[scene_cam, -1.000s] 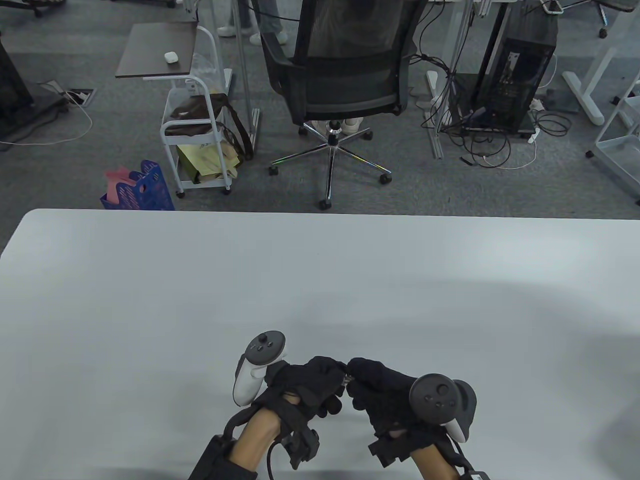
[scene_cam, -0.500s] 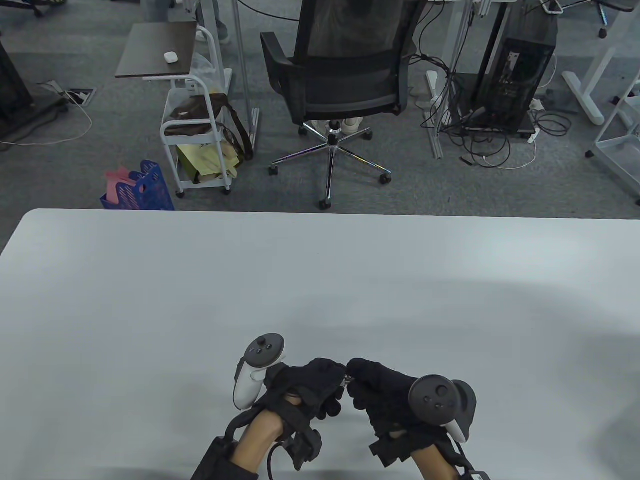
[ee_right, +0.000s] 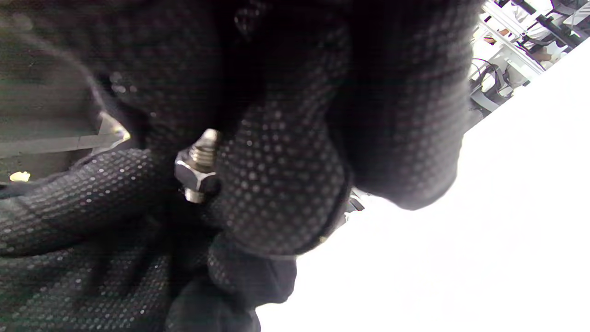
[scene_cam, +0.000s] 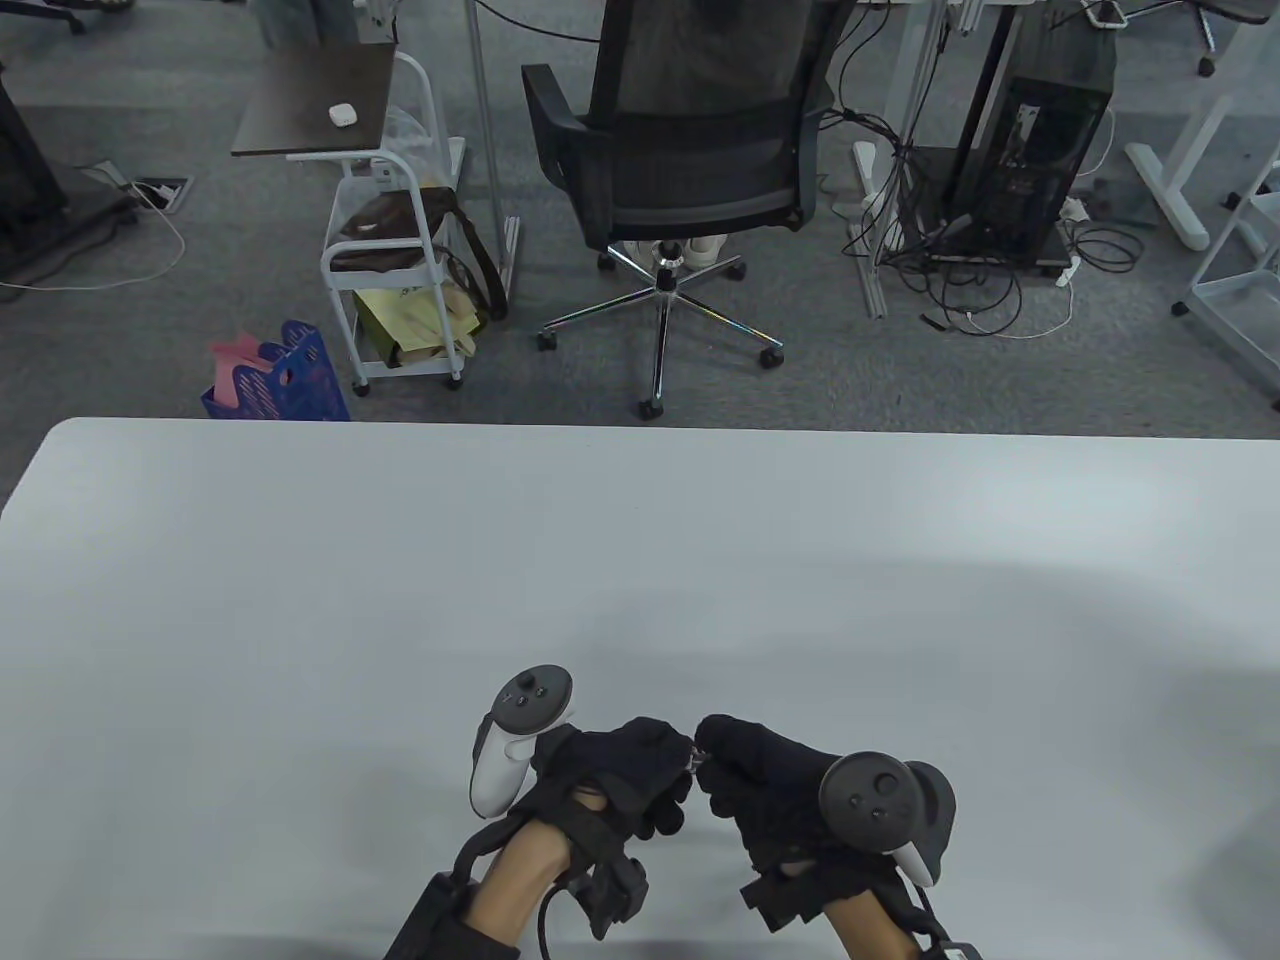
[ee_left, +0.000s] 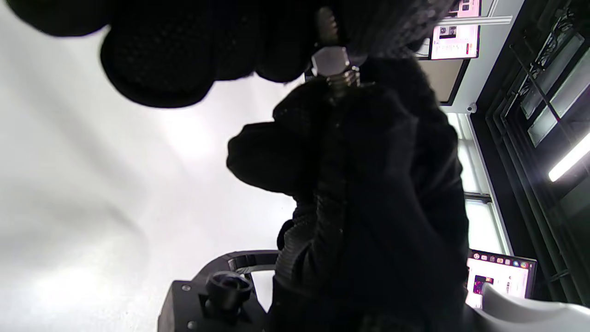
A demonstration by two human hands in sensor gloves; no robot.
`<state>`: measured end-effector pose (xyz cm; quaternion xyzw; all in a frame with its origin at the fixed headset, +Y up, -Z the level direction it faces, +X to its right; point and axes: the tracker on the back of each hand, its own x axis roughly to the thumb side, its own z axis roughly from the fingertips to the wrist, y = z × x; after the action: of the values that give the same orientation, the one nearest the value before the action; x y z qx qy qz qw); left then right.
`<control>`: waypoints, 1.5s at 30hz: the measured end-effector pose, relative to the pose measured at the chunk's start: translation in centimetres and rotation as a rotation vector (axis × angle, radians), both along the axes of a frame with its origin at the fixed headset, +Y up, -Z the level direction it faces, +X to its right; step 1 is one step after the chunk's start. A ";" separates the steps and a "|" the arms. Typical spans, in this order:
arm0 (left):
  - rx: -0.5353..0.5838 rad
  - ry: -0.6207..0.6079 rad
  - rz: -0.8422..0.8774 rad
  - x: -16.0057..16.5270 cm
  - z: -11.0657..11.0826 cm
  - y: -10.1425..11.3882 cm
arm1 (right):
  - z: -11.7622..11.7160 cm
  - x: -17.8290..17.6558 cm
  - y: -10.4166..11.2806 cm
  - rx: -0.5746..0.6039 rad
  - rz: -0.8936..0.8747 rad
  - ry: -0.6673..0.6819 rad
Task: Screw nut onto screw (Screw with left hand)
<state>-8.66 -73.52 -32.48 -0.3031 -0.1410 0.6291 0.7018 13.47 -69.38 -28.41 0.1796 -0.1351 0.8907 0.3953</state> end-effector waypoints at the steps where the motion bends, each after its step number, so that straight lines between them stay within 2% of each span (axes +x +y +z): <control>1: 0.003 -0.024 0.010 0.0 0.0 0.1 | 0.0 0.0 0.0 0.000 0.002 0.001; 4: -0.018 -0.051 0.046 -0.1 -0.1 -0.2 | 0.0 0.0 0.1 0.003 -0.005 0.005; 8: -0.016 0.005 0.024 -0.1 0.0 -0.4 | 0.0 0.0 0.0 -0.005 -0.011 0.013; 14: -0.002 -0.046 0.047 0.0 -0.1 0.0 | 0.0 0.0 0.0 0.004 -0.001 0.007; 19: -0.010 0.023 0.002 -0.3 0.0 -0.4 | -0.1 0.1 -0.1 -0.009 -0.020 0.009; 25: -0.020 -0.047 0.047 -0.1 -0.1 -0.2 | -0.1 0.0 -0.1 -0.013 -0.016 0.014; 31: -0.030 0.007 0.023 -0.2 -0.1 -0.5 | 0.0 0.0 -0.1 -0.004 -0.011 0.009; 36: -0.008 -0.057 0.040 -0.1 -0.1 -0.1 | 0.0 0.0 -0.1 -0.004 -0.018 0.008; 40: -0.047 -0.012 0.049 -0.3 0.1 -0.4 | -0.1 0.1 -0.1 -0.007 -0.021 0.009; 45: -0.015 -0.013 0.013 0.0 0.0 -0.1 | -0.1 0.1 -0.1 -0.009 -0.021 0.011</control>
<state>-8.70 -73.66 -32.49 -0.3114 -0.1428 0.6327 0.6946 13.55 -69.50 -28.47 0.1813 -0.1310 0.8860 0.4063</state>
